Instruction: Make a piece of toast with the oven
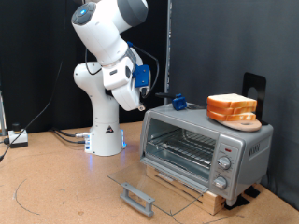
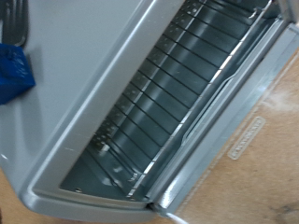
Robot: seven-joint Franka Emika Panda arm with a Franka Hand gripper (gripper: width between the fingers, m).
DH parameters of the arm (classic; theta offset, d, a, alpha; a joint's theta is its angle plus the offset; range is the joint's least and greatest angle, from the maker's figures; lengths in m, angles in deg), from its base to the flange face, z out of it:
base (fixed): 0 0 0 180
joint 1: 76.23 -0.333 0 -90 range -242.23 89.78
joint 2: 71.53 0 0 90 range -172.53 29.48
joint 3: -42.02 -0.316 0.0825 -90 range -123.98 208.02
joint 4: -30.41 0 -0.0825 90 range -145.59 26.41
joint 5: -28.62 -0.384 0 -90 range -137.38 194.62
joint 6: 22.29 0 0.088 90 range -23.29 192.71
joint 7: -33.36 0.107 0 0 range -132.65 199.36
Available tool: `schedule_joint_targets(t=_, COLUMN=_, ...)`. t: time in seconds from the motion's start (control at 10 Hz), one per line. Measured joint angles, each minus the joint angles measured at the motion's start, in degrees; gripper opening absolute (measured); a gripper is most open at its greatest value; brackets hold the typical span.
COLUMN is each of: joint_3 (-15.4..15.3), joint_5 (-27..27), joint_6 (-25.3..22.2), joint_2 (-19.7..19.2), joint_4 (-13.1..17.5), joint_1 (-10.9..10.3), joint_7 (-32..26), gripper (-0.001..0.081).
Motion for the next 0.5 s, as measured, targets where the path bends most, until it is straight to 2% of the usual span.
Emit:
schedule_joint_targets(t=0.2, joint_3=-0.16, joint_5=-1.85, joint_6=-7.96, joint_2=0.3, joint_4=1.03, joint_1=-0.4, joint_7=-2.07, gripper=0.0807)
schedule_joint_targets(t=0.3, joint_3=-0.51, joint_5=-1.92, joint_6=-9.7, joint_2=1.28, joint_4=1.17, joint_1=-1.12, joint_7=-5.49, gripper=0.0807)
schedule_joint_targets(t=0.5, joint_3=-1.83, joint_5=-2.94, joint_6=-8.08, joint_2=5.06, joint_4=-0.26, joint_1=-2.24, joint_7=-12.09, gripper=0.0807)
